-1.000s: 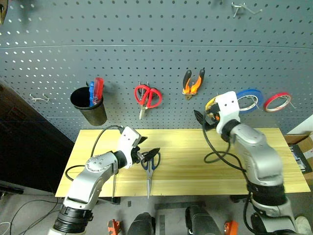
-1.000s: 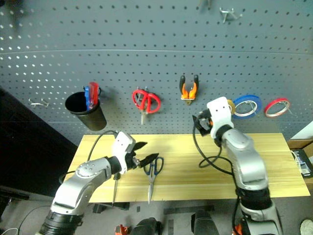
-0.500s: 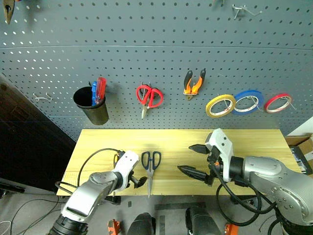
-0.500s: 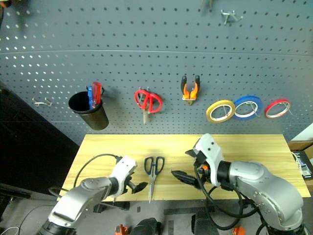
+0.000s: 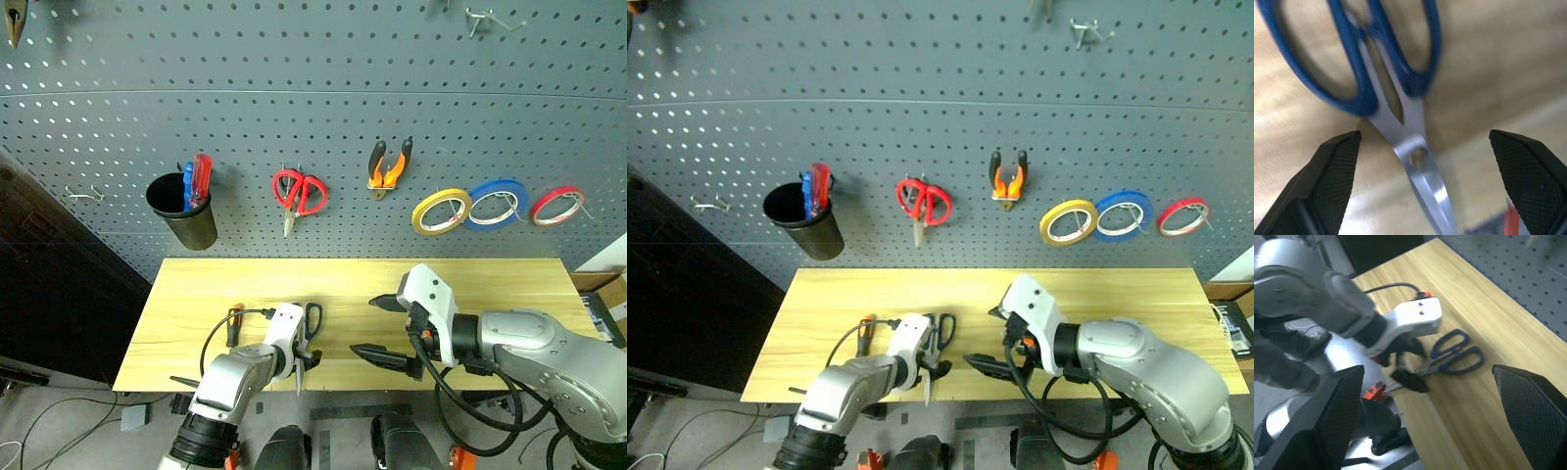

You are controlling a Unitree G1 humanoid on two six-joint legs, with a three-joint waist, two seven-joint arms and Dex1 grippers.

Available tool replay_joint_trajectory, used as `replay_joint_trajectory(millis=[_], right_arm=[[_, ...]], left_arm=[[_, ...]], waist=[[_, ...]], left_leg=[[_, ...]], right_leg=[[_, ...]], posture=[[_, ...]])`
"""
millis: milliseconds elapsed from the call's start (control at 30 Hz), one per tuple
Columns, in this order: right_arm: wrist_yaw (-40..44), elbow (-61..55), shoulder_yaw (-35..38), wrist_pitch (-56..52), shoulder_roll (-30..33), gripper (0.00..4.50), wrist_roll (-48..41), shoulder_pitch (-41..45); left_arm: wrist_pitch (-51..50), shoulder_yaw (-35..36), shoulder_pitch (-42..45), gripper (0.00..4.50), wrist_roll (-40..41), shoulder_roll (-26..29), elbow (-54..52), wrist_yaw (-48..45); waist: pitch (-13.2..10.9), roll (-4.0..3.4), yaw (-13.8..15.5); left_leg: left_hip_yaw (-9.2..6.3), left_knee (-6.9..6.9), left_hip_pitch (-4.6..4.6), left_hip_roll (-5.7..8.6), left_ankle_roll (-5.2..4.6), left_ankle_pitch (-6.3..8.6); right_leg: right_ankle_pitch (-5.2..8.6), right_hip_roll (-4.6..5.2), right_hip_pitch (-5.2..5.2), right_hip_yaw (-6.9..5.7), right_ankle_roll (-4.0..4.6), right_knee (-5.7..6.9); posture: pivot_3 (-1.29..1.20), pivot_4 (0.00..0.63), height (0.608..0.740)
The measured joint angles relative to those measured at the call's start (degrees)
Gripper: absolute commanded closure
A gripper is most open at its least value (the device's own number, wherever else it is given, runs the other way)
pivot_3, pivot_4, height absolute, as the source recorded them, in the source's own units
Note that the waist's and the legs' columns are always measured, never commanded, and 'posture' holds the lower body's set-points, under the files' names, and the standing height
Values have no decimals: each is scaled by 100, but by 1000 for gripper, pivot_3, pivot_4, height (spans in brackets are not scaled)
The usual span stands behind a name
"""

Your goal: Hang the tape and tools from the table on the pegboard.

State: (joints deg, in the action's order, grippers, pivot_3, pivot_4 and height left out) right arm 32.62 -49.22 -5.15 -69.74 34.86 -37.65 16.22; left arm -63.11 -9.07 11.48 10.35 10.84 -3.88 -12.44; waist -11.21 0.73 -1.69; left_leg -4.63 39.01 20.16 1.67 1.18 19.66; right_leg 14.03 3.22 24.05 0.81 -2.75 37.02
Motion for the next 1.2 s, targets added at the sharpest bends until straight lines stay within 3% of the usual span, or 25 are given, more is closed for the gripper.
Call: replay_joint_trajectory(millis=[100, 567, 967, 1200], right_arm=[[-36, -2, 32, 0, 54, 0, -66, -2], [-326, -23, 340, 38, 198, 0, -382, -134], [-426, -148, 26, 1435, 569, 0, 577, -625], [-465, -187, 196, 1822, 460, 0, 704, -580]], left_arm=[[143, 44, 179, 27, -37, -123, 277, 58], [647, 217, 236, 4279, -142, 74, 659, -208], [1062, 417, -122, 4341, 143, 894, 258, -1107], [2727, 727, -906, 4341, 190, 1429, -740, -1630]], waist=[[2, -2, -1], [2, -3, -8], [2, -1, -15], [3, -2, -12]], left_leg=[[2, 0, -13, 1, 0, 0], [-1, -3, -29, -1, 7, -3], [2, -4, 18, -9, 24, -10], [1, -5, 26, -9, 24, -9]], right_leg=[[0, 0, -9, 2, 0, 1], [1, 1, -30, 0, -1, -7], [1, 13, 18, 1, -2, -9], [1, 27, 23, 2, -1, -17]], posture=[[-95, 227, 740], [-96, 205, 740], [-102, 189, 740], [-76, 187, 740]])
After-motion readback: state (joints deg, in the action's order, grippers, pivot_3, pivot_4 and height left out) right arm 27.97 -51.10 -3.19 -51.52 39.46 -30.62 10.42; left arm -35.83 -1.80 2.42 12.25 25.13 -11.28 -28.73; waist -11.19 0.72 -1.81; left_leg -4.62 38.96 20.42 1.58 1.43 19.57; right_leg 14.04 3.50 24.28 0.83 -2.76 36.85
